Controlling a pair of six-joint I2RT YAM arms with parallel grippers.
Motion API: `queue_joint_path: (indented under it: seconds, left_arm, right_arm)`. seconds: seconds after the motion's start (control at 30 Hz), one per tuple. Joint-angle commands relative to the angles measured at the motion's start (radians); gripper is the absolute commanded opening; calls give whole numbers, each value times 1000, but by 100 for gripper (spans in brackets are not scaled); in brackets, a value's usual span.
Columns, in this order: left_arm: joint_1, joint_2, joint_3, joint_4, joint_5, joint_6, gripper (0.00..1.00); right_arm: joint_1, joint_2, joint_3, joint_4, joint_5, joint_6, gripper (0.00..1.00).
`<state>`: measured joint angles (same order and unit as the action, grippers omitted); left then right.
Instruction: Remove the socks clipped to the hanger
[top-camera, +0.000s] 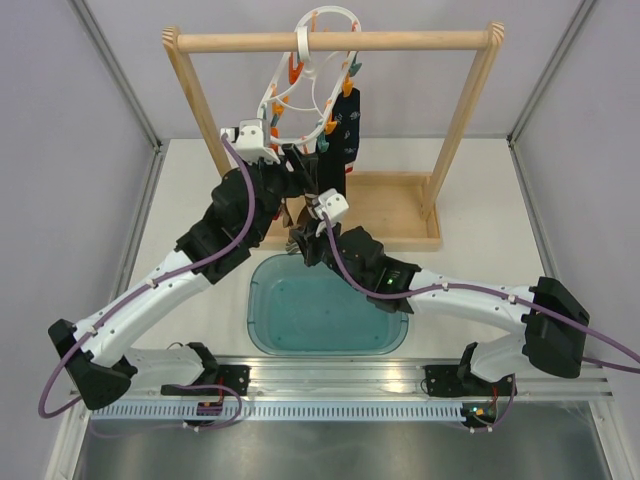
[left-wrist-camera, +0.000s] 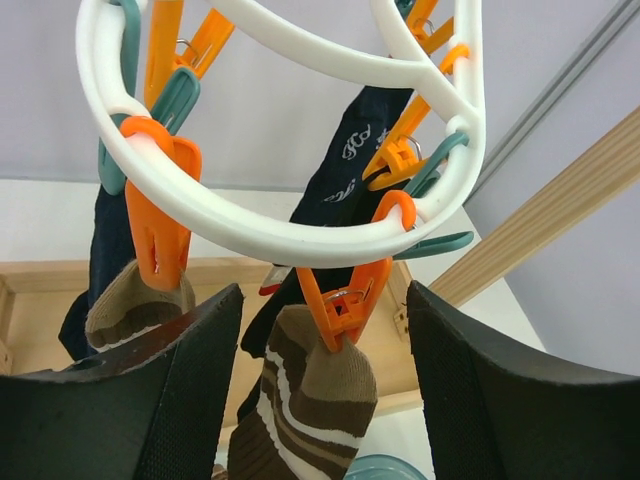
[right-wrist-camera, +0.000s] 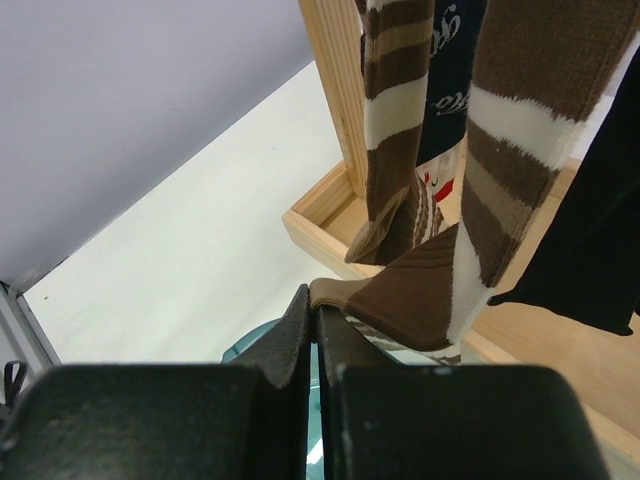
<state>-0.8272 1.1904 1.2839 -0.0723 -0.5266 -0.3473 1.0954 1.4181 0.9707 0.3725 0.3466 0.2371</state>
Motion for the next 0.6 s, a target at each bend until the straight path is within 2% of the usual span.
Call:
queue_joint_path:
  seconds: [0.0, 0.37, 0.57]
  left_arm:
    - [-6, 14, 49, 32, -42, -47, 70]
    - [-6, 63, 92, 29, -42, -48, 59]
    - [-6, 61, 92, 28, -49, -47, 39]
  right_arm:
    - [11, -33, -10, 23, 9, -12, 1]
    - [18, -53, -29, 28, 12, -18, 1]
    - [20, -56, -30, 29, 12, -16, 1]
